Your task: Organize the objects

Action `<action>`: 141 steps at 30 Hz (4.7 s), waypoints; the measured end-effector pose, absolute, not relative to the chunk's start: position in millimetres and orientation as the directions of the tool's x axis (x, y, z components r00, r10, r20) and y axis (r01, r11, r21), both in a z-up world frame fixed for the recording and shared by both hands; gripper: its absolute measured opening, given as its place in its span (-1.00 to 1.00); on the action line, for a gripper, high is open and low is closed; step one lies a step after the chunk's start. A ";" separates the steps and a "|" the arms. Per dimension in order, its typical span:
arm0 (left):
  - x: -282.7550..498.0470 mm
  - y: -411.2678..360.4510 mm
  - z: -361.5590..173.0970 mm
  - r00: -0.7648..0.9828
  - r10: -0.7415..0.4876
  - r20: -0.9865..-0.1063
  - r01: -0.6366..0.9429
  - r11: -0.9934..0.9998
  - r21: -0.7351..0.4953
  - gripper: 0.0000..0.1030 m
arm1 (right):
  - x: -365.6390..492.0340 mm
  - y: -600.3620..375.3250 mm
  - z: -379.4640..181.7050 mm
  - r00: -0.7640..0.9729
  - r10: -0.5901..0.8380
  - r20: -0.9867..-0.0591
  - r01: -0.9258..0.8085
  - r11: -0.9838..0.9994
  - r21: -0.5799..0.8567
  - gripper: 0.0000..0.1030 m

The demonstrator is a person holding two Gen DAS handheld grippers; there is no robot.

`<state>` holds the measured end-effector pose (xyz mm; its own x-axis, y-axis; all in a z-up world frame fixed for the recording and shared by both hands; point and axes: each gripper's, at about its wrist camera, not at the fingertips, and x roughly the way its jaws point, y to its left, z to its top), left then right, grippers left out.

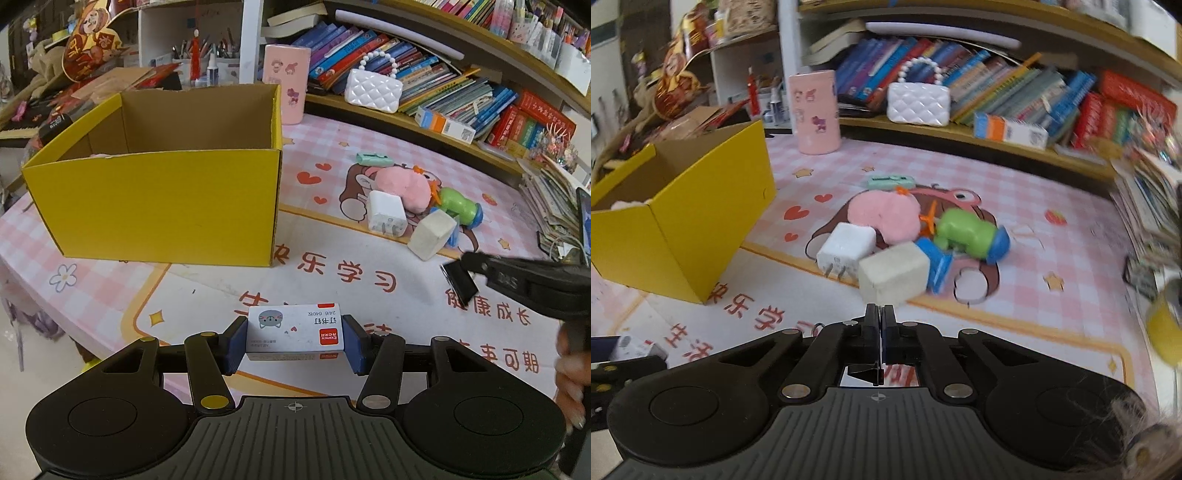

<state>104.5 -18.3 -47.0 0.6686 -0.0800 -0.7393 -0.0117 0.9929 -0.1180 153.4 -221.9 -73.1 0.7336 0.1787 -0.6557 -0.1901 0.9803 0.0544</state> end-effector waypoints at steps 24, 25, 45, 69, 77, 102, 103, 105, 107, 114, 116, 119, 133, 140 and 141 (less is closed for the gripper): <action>45.7 74.6 -39.2 0.681 -0.202 -0.704 0.095 0.977 -0.189 0.01 | 45.2 -129.9 -54.0 0.678 0.167 -0.716 -0.108 0.986 0.127 -0.97; 42.4 80.5 -39.5 0.679 -0.202 -0.706 0.094 0.978 -0.188 0.01 | 42.3 -124.0 -54.5 0.676 0.168 -0.718 -0.106 0.986 0.130 -0.97; -3.2 180.5 -31.5 0.725 -0.151 -0.672 0.045 0.984 -0.172 0.01 | 4.3 -19.7 -52.1 0.675 0.226 -0.703 -0.160 0.974 0.160 -0.97; 9.4 207.6 1.7 0.806 -0.182 -0.563 0.087 0.978 -0.192 0.01 | 17.3 3.9 -21.9 0.738 0.203 -0.644 -0.147 0.979 0.140 -0.97; 35.9 202.8 14.0 0.828 -0.176 -0.533 0.082 0.977 -0.195 0.01 | 41.1 4.0 -7.8 0.764 0.212 -0.609 -0.171 0.977 0.126 -0.97; 194.2 152.6 12.8 0.824 -0.066 -0.562 0.044 0.998 -0.053 0.01 | 251.3 -1.6 33.2 0.779 0.341 -0.526 -0.339 0.935 0.104 -0.97; 200.3 149.5 9.4 0.815 -0.062 -0.577 0.047 0.998 -0.041 0.01 | 262.5 2.5 28.8 0.762 0.350 -0.545 -0.363 0.928 0.089 -0.96; 209.8 143.9 3.1 0.800 -0.057 -0.597 0.054 0.998 -0.023 0.01 | 280.8 9.6 20.5 0.730 0.358 -0.583 -0.402 0.914 0.059 -0.97; 218.2 139.6 -2.3 0.784 -0.053 -0.618 0.059 0.998 -0.011 0.01 | 295.3 16.0 13.2 0.706 0.360 -0.610 -0.430 0.902 0.035 -0.97; 235.6 132.5 -17.8 0.740 -0.029 -0.672 0.046 0.999 0.008 0.01 | 339.1 33.7 -13.5 0.613 0.350 -0.708 -0.486 0.874 0.011 -0.97; 238.6 131.5 -20.6 0.730 -0.023 -0.683 0.045 0.999 0.014 0.02 | 346.5 37.5 -18.8 0.598 0.340 -0.726 -0.494 0.869 0.001 -0.97; 243.1 131.2 -25.5 0.713 -0.013 -0.701 0.040 0.999 0.022 0.02 | 355.4 44.2 -24.7 0.580 0.331 -0.744 -0.512 0.859 -0.018 -0.97; 245.6 130.8 -27.7 0.722 0.002 -0.692 0.018 1.000 0.022 0.11 | 376.2 49.9 -48.6 0.501 0.284 -0.818 -0.510 0.860 -0.013 -0.96; 235.1 142.1 -10.3 0.781 -0.003 -0.625 -0.017 0.999 -0.027 0.31 | 368.9 41.3 -32.5 0.534 0.316 -0.785 -0.472 0.881 0.033 -0.81; 232.4 144.2 -6.5 0.788 -0.001 -0.616 -0.023 0.999 -0.031 0.34 | 365.9 40.0 -28.2 0.541 0.323 -0.777 -0.468 0.883 0.041 -0.80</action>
<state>232.4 144.2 -6.5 0.7880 -0.0010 -0.6157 -0.0232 0.9992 -0.0313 365.9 40.0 -28.2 0.5406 0.3228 -0.7769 -0.4676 0.8830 0.0414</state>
